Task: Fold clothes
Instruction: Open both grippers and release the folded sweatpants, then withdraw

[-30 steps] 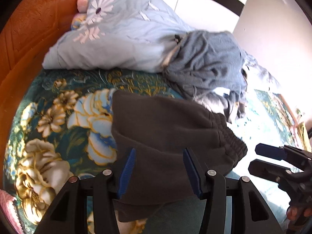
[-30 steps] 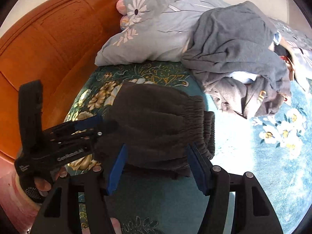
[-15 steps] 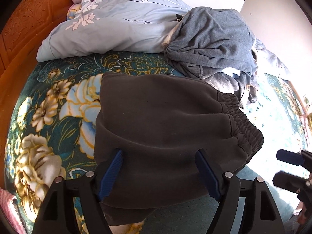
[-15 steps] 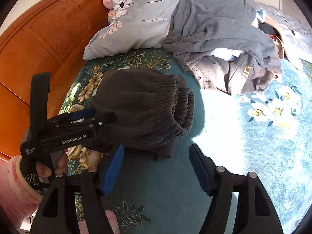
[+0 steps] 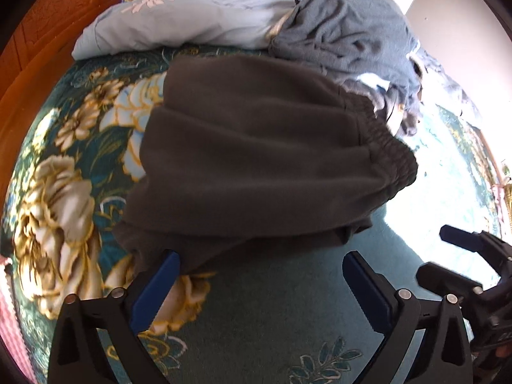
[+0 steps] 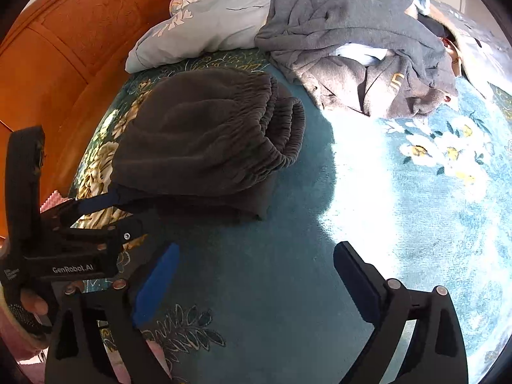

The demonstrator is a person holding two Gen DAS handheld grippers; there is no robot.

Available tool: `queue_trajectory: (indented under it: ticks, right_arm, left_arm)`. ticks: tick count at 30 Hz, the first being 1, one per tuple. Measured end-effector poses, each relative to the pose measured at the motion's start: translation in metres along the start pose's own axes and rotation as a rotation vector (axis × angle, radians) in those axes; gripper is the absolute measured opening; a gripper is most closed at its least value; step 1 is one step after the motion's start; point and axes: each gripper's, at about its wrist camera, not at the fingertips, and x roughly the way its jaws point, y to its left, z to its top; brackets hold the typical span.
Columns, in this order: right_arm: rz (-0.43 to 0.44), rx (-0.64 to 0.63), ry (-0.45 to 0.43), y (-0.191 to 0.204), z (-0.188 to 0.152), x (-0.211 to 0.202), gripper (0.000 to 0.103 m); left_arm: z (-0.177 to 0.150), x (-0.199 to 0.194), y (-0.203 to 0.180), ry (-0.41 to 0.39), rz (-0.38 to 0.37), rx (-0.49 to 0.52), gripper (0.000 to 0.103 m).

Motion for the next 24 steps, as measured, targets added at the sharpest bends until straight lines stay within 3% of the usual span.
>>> queue_trajectory:
  ticks: [13, 24]
  right_arm:
    - [-0.036, -0.069, -0.078, 0.008, -0.006, 0.003, 0.098]
    - [-0.036, -0.079, -0.055, 0.008, -0.008, 0.009, 0.098]
  left_arm:
    - [-0.006, 0.009, -0.008, -0.034, 0.098, 0.012, 0.103]
    - [-0.004, 0.015, -0.008, -0.032, 0.125, 0.011, 0.103]
